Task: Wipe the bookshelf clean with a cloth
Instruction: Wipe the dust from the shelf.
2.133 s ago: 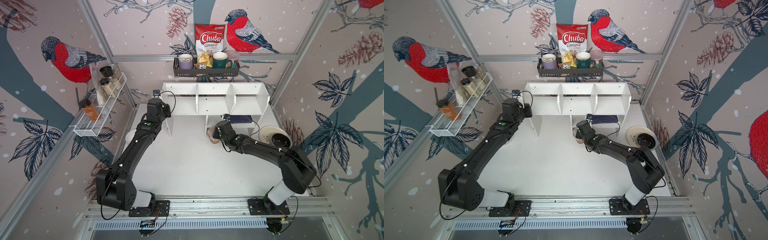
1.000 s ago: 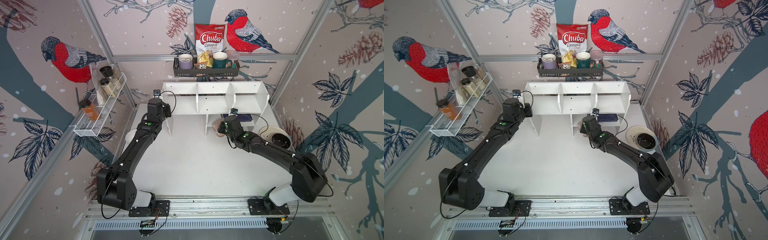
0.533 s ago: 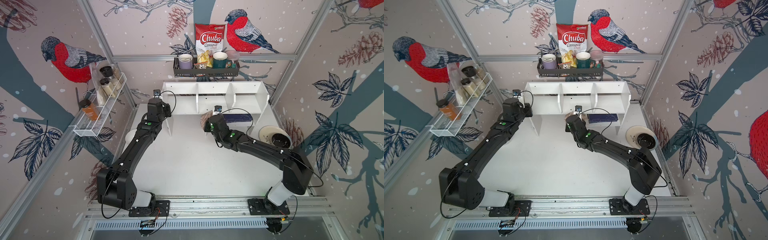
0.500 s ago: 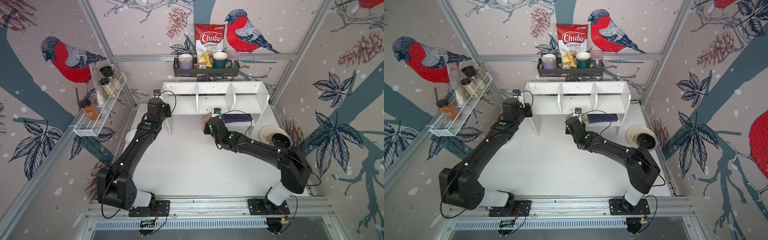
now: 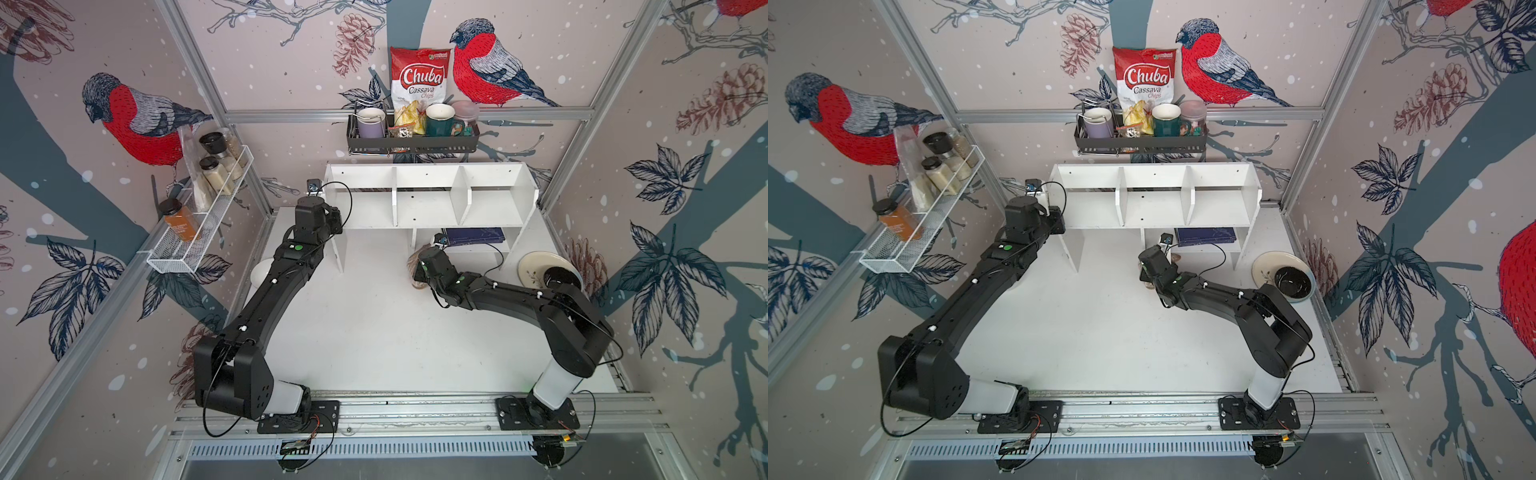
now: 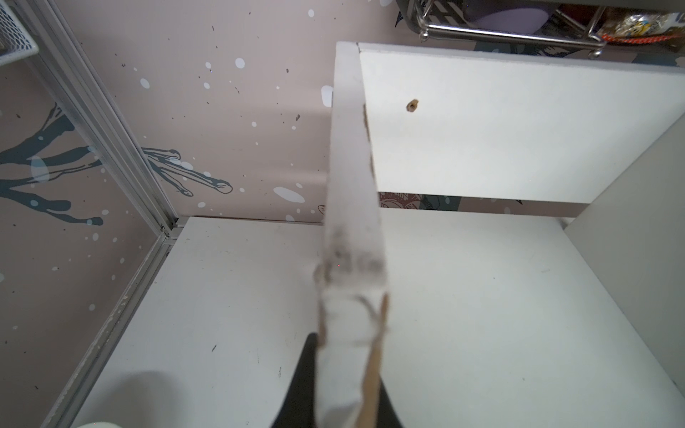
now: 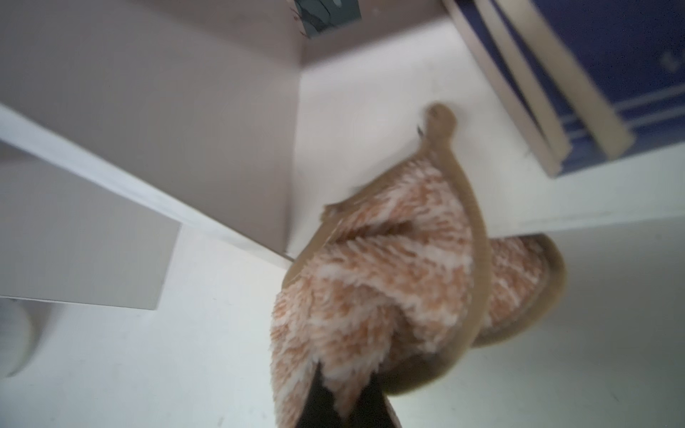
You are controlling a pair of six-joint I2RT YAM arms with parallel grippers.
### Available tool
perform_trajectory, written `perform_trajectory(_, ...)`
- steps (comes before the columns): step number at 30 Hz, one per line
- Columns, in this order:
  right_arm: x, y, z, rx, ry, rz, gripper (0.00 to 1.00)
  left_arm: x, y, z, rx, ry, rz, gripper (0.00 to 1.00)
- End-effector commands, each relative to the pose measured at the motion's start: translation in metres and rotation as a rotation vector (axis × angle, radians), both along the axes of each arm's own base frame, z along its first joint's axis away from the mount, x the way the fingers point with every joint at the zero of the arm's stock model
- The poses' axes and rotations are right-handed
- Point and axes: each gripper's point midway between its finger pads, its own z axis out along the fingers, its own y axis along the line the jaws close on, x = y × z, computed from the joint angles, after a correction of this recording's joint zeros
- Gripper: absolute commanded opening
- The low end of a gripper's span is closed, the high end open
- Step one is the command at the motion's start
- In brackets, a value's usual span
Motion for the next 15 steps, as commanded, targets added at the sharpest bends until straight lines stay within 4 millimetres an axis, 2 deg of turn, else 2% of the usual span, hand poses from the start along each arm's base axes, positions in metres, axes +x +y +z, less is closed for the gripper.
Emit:
perform_trajectory(1,0.002,0.0,0.042,0.016,-0.083,0.011,0.0,-0.007,-0.007,-0.024,-0.073,0.096,-0.018,0.0)
perform_trajectory(4,-0.001,-0.01,0.081,0.04,-0.154,-0.003,0.0,-0.008,-0.007,-0.024,-0.072,0.097,-0.018,0.0)
perform_trajectory(7,0.001,-0.041,0.112,0.04,-0.209,-0.082,0.0,-0.008,-0.007,-0.024,-0.072,0.096,-0.02,0.0)
perform_trajectory(10,0.006,-0.093,0.125,0.039,-0.221,-0.187,0.0,-0.007,-0.007,-0.023,-0.071,0.094,-0.02,0.0)
perform_trajectory(13,0.008,-0.154,0.122,0.034,-0.202,-0.304,0.0,-0.008,-0.007,-0.023,-0.072,0.093,-0.02,0.0)
perform_trajectory(15,0.008,-0.202,0.123,0.046,-0.199,-0.396,0.0,-0.008,-0.007,-0.023,-0.071,0.094,-0.02,0.0)
